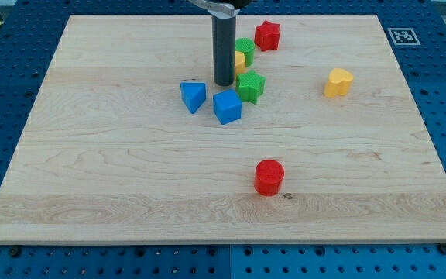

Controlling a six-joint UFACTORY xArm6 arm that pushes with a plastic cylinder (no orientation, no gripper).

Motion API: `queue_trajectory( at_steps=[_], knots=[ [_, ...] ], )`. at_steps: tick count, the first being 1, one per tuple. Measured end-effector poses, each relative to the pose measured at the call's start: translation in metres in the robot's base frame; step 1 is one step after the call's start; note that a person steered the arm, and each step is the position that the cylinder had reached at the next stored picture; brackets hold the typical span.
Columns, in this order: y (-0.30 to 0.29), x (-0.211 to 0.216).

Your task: Form a vertical line of green blocks yellow hexagon and red star

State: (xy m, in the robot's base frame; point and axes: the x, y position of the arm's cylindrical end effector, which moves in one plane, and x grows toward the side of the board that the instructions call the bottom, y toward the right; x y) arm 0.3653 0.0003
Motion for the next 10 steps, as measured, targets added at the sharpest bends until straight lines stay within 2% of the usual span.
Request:
queue_trajectory(
  at_steps=[2,3,5,6,7,8,10],
  knots=[
    [-0.009,0.002],
    [-0.009,0.017],
    [0.054,0.018],
    [0.026,0.021],
    [-0.029,-0.008],
    [-0.034,-0.044],
    [0.038,-0.027]
  ],
)
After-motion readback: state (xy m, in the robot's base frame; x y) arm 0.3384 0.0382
